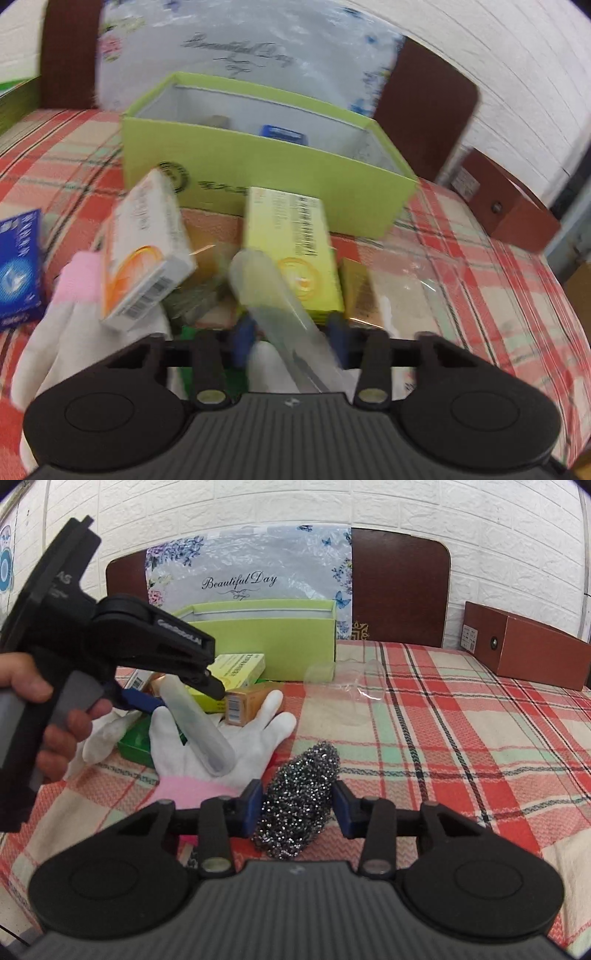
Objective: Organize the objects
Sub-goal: 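Grasp the clear plastic tube with left gripper while right grasps the steel-wool scrubber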
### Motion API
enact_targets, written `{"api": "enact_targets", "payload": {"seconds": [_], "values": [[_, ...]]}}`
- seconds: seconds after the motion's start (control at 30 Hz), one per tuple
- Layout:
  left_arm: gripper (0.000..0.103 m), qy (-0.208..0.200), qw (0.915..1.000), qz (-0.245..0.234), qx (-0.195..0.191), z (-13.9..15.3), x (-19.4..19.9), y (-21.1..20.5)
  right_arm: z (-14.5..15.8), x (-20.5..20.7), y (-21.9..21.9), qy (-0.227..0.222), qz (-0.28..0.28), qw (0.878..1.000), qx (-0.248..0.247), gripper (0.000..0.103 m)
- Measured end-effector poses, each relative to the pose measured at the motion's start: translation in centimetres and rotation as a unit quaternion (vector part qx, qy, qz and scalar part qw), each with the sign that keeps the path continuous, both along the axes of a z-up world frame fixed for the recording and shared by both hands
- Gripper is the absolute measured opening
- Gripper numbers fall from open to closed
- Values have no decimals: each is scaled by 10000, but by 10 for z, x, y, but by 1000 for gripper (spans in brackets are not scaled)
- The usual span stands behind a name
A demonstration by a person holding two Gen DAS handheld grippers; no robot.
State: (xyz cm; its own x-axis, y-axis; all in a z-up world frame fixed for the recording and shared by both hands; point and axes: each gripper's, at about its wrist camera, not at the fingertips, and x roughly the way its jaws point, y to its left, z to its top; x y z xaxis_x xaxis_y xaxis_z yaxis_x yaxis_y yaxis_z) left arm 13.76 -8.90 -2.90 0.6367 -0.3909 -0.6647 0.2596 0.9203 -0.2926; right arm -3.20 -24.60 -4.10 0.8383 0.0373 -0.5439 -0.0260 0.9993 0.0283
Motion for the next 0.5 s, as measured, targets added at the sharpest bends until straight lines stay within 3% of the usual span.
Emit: {"api": "enact_targets", "payload": {"seconds": [0.17, 0.33, 0.5], "values": [[31, -194, 9982, -566, 44, 7, -23, -14, 1, -1, -1, -17, 20, 10000, -14, 40], [31, -209, 9946, -912, 450, -4, -30, -27, 0, 0, -2, 11, 14, 10000, 7, 41], [32, -236, 9930, -1121, 299, 0, -31, -24, -1, 0, -4, 23, -9, 10000, 10, 42]]}}
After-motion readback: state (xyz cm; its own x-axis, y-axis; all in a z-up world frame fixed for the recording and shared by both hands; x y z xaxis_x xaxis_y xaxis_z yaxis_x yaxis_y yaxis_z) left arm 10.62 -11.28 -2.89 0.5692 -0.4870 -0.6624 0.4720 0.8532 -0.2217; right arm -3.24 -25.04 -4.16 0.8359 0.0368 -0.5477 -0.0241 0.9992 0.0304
